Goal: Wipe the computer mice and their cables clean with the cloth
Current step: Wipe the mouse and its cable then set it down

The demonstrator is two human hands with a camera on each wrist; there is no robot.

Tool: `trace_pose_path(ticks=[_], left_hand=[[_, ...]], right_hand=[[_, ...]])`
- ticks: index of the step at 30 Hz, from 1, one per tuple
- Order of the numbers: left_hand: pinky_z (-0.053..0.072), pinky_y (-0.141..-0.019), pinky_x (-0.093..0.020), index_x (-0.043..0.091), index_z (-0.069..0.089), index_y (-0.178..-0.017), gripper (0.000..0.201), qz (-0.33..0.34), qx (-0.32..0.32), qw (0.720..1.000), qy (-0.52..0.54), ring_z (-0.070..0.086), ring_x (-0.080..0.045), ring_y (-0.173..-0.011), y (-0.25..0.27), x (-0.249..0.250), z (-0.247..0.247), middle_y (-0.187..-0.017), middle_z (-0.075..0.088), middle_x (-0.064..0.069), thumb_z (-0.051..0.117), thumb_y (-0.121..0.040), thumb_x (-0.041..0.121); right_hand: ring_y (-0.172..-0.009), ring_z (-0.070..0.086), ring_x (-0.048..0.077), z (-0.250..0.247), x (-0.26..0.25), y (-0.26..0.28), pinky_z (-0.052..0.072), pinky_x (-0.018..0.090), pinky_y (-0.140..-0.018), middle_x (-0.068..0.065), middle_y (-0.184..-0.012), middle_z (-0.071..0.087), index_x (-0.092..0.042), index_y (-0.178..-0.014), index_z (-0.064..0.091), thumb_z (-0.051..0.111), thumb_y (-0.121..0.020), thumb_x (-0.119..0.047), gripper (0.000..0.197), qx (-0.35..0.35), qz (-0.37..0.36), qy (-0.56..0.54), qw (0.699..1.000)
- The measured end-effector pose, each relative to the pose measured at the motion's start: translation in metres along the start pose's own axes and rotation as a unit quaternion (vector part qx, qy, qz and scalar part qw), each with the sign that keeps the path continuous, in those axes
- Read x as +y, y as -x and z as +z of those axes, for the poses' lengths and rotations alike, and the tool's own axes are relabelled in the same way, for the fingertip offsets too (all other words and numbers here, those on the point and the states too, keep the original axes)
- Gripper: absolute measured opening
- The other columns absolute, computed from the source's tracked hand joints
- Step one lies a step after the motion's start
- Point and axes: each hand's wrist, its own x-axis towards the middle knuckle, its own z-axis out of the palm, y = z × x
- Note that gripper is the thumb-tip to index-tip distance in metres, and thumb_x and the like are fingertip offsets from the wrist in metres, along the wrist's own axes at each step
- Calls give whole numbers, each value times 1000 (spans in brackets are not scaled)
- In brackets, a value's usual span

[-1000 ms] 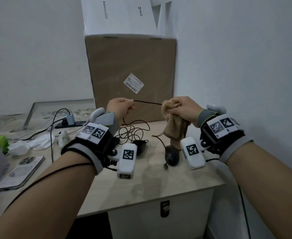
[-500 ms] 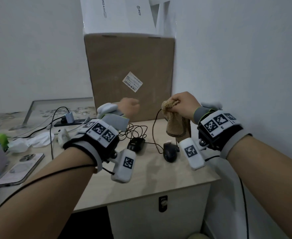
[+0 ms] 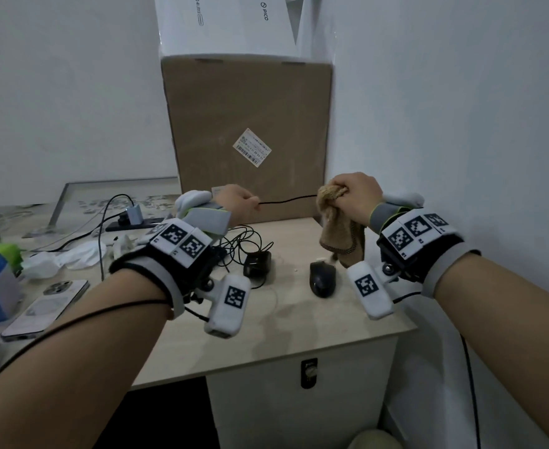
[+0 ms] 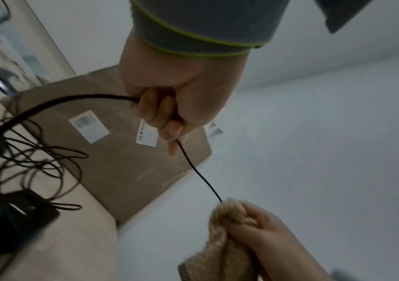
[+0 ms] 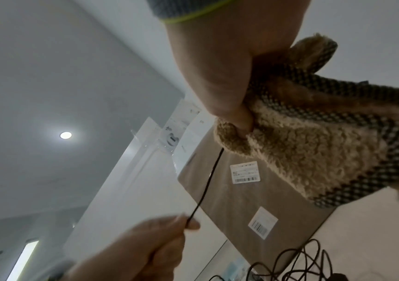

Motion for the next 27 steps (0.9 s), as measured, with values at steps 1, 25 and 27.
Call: trace_pose_path(ticks=[1, 25, 27], left_hand=[[36, -55, -27, 3, 71, -100, 30, -16, -2, 1000, -14, 41, -17, -58, 0, -8, -3, -67, 56, -11, 48, -96, 20], [39, -62, -31, 4, 50, -93, 32, 0, -132, 991, 14, 44, -25, -66, -5, 34, 56, -70, 47, -10, 27, -103, 25], [33, -52, -26, 4, 52, -89, 41, -15, -151, 986, 70, 38, -21, -56, -11, 17, 60, -74, 51, -14, 27, -102, 33]], right_hand=[[-97, 61, 29, -1, 5, 0, 32, 24, -70, 8, -104, 70, -15, -96, 71, 55, -87, -9, 19, 0, 9, 6, 1000], [-89, 61, 31, 35, -16, 16, 29, 26, -64, 11, -88, 70, -11, -85, 70, 63, -83, -15, 8, -71, -97, 8, 993], [-90, 61, 28, 41, -14, 20, 31, 25, -65, 10, -91, 70, -12, -87, 71, 63, -82, -15, 9, -78, -94, -8, 992]])
